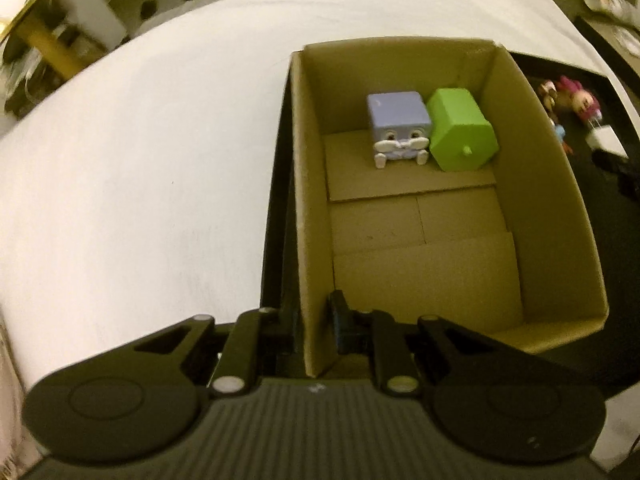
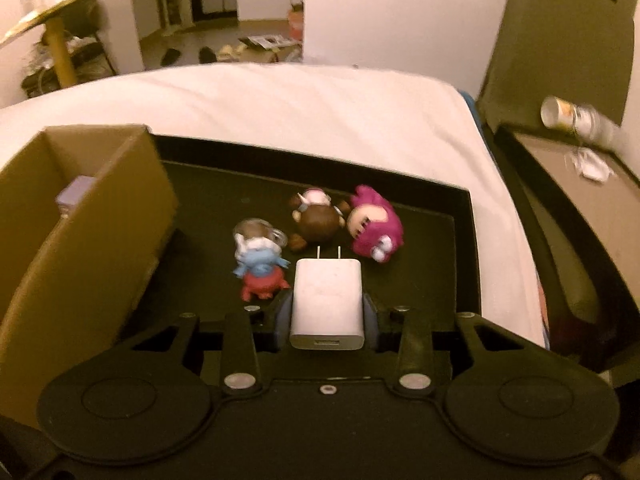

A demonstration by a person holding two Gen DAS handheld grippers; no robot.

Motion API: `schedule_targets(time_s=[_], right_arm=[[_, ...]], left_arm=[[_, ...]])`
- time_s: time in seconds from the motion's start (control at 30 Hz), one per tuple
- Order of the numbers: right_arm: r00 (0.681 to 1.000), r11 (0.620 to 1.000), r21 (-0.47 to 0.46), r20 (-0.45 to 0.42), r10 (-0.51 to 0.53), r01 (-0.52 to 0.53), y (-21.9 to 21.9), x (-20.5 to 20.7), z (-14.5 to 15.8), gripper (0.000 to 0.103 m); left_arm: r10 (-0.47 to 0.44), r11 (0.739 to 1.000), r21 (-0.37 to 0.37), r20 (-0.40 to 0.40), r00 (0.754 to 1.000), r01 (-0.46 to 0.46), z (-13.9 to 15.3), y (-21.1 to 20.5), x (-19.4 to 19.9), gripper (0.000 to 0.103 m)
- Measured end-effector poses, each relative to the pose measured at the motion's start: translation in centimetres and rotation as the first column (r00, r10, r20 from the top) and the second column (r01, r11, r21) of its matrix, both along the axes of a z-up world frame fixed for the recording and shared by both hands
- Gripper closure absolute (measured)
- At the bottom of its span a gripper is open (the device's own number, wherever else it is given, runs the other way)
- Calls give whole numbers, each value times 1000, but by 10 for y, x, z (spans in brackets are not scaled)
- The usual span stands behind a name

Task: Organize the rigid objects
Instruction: 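Lift the white charger with the right gripper and carry it over the box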

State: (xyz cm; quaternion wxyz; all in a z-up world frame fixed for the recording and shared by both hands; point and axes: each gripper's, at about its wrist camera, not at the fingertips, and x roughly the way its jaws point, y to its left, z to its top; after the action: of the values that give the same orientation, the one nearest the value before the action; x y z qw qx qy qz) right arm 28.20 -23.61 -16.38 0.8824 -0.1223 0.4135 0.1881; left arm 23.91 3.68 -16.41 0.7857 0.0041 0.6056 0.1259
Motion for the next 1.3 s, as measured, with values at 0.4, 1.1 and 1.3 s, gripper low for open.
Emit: schedule_targets(time_s=[0.4, 1.1, 1.3], right_arm=[[968, 981, 3, 167, 189, -192, 35, -38, 43, 67], [698, 720, -204, 179, 693, -663, 117, -85, 65, 66], [579, 584, -336, 127, 806, -739, 135, -99, 49, 66]], left_arm=[[129, 991, -35, 6, 992, -128, 4, 7, 0, 92], [307, 946, -105, -23, 951, -308, 9, 16, 2, 91], [294, 950, -108, -21, 956, -294, 8, 16, 4, 91]])
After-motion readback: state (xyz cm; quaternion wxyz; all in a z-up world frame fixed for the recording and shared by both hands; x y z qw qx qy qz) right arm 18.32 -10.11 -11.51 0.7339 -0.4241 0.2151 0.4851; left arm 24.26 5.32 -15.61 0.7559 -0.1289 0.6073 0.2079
